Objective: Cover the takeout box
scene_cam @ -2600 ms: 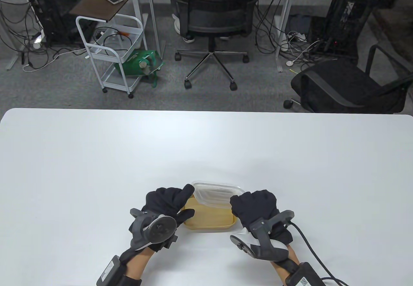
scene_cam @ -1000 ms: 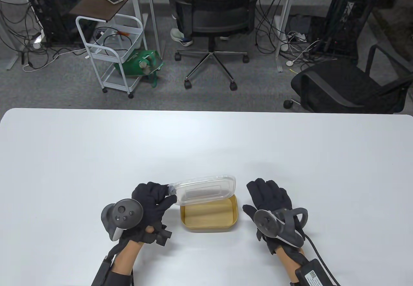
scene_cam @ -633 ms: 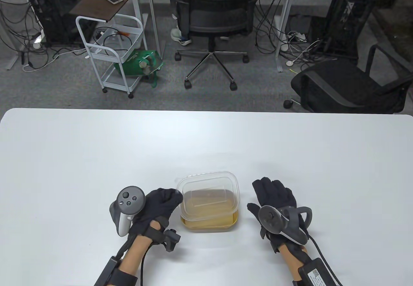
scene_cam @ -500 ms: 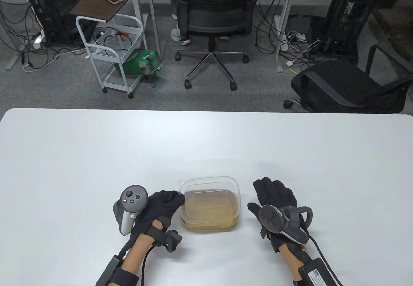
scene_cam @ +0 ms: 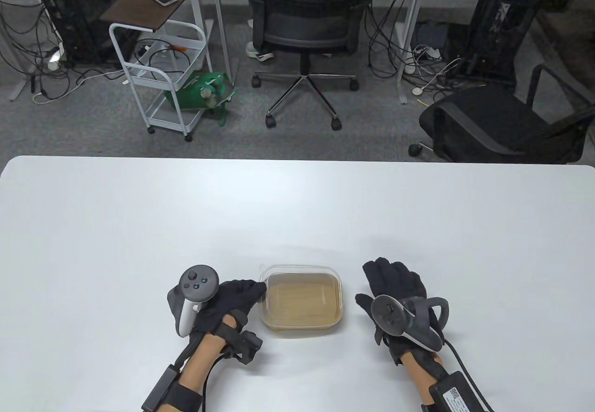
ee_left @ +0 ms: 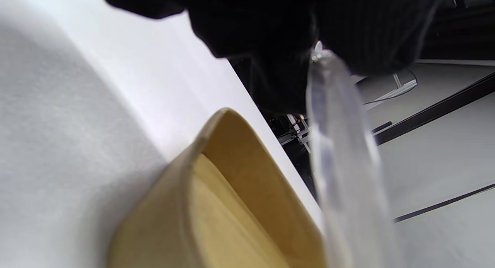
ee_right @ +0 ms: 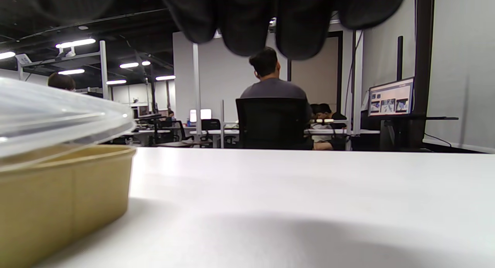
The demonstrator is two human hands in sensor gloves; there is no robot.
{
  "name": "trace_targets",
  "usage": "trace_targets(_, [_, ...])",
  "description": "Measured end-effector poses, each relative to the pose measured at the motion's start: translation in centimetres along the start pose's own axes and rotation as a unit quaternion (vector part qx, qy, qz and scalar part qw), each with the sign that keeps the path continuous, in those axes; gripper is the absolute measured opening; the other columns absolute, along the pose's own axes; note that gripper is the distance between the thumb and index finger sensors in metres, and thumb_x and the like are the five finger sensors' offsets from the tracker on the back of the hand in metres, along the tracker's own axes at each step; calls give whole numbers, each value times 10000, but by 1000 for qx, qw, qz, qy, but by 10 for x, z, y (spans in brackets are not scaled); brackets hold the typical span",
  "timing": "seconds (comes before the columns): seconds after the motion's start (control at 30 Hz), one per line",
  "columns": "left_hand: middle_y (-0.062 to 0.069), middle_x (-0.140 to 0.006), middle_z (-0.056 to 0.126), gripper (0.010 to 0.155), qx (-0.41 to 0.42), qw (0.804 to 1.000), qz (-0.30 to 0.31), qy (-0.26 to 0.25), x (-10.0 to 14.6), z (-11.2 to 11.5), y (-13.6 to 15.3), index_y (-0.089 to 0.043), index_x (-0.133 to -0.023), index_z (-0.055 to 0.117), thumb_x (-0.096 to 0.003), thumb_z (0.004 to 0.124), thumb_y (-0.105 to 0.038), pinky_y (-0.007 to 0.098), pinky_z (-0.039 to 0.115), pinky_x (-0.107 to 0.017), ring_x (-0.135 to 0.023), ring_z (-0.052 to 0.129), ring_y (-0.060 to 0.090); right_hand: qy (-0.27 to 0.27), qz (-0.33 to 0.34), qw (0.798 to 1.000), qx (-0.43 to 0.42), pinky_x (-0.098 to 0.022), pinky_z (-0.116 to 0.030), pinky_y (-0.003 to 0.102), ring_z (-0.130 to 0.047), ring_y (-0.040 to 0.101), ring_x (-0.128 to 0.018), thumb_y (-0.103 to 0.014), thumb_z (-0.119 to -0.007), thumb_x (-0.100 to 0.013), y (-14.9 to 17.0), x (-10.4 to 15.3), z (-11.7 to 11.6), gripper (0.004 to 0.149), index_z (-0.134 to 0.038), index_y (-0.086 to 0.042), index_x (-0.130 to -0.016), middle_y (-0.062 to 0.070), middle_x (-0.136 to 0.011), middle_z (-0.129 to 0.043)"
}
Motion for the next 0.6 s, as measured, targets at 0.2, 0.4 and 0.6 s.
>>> trace_targets(0.2, [-6, -407, 900, 483, -30, 1000, -7, -4, 1, 0, 1, -229, -615, 966, -340, 761, -569, 524, 692, -301, -306, 808, 267, -3, 0, 1000, -2, -633, -573, 645, -663, 455, -941, -560, -645, -414, 0, 0, 0, 700, -577, -214, -1018, 66, -1081, -643])
trace_targets(0.4, [-16, -400, 896, 476, -57, 998, -2, -10, 1, 1, -2, -240, -596, 964, -336, 757, -581, 519, 695, -299, -302, 808, 261, -6, 1, 1000, -2, -633, -573, 644, -668, 453, -938, -562, -643, -413, -1, 0, -1, 700, -582, -214, -1017, 66, -1080, -647])
trace_targets(0.6, [-22, -403, 894, 494, -100, 995, -2, -23, 2, -1, -3, -248, -596, 959, -328, 749, -606, 513, 697, -301, -305, 808, 255, -5, 2, 1000, -2, -631, -573, 646, -669, 454, -936, -562, -642, -413, -2, 0, -1, 698, -586, -214, -1015, 66, -1077, -650])
Point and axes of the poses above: the tracker on the back of each hand, its own y axis roughly to the little-finger side, its own x axis roughly from the fingertips to the wrist, z = x × y, the point moved 1 cm from there along -x, roughly from the wrist to the fingertips
